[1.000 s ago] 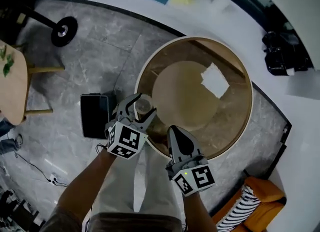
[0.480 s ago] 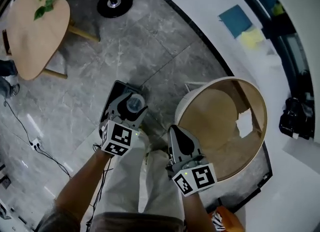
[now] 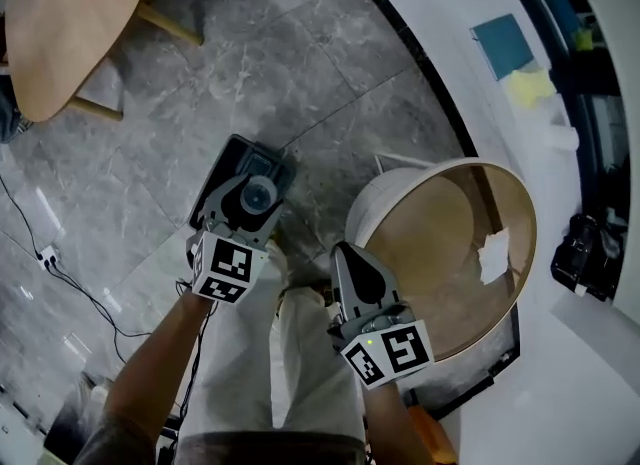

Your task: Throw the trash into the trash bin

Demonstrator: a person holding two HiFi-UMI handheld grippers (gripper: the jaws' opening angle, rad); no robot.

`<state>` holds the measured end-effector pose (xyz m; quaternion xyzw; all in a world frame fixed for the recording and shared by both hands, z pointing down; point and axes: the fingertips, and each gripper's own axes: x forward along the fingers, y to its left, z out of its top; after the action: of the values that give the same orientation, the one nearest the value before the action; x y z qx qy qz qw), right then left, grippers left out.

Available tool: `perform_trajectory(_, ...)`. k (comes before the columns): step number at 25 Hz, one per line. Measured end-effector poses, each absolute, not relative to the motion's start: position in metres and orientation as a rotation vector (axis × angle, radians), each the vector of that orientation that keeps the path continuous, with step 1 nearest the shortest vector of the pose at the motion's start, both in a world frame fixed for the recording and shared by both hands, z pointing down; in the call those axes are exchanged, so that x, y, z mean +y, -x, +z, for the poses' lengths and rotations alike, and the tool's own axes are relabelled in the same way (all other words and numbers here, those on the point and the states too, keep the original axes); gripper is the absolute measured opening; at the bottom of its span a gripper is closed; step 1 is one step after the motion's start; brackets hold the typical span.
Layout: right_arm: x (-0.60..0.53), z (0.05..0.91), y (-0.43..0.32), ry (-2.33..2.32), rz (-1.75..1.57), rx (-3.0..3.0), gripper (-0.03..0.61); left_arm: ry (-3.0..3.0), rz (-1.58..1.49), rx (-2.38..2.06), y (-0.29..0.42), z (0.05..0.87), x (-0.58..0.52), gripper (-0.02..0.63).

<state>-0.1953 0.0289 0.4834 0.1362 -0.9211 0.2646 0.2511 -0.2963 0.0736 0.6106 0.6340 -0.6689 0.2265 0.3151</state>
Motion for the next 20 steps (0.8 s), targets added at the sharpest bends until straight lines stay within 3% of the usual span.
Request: perform_trajectory(20, 0.028, 0.499, 0.187, -0.381, 0.737, -2.472, 0.017, -1.584, 0.64, -1.776, 0.314, 0.634, 0.096, 0.29)
